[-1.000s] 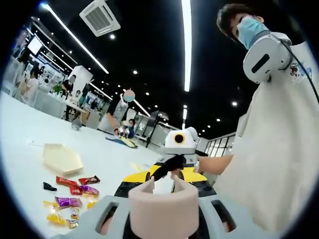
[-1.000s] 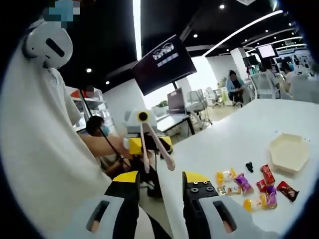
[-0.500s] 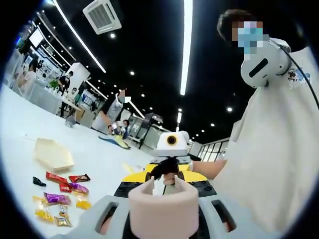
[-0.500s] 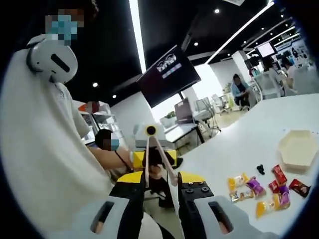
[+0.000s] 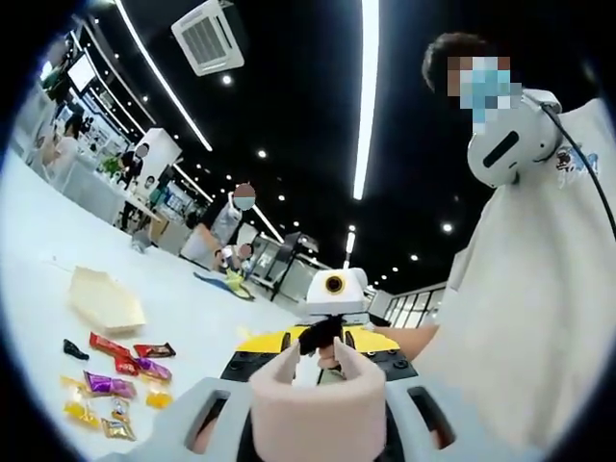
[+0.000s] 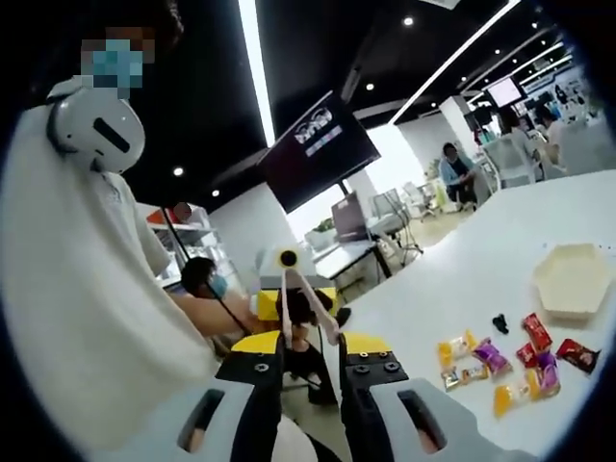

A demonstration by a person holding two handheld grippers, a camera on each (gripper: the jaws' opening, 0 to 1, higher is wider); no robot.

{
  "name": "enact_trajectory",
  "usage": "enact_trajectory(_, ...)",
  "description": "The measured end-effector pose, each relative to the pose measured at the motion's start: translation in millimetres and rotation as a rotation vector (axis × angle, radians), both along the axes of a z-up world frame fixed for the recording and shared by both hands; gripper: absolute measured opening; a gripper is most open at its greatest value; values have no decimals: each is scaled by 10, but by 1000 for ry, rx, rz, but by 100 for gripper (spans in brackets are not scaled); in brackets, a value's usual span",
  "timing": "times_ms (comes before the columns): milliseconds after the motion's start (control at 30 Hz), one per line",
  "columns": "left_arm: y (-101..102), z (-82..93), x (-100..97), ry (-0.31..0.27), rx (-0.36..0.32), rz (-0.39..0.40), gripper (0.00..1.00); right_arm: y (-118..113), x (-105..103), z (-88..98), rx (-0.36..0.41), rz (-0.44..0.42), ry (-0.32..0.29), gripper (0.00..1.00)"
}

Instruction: Place the target food into the container with the food tongs after gripping and lifting it, then release it inside without dropping or visibly crushing the food.

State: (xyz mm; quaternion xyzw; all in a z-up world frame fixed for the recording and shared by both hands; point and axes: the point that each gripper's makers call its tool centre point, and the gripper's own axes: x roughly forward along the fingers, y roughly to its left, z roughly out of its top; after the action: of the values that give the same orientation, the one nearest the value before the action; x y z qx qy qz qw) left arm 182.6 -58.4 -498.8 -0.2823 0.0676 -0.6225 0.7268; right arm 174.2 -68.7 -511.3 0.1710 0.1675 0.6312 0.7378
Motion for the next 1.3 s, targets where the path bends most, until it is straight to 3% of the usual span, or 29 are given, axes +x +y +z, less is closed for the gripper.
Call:
enact_trajectory(367,-52,-117,-35,5,62,-32,22,74,35,3,19,-1,-6,21)
enact_trajectory(1300,-24,-167,-39,44,63,-6,22,43,-30,-164,0,16,37,22)
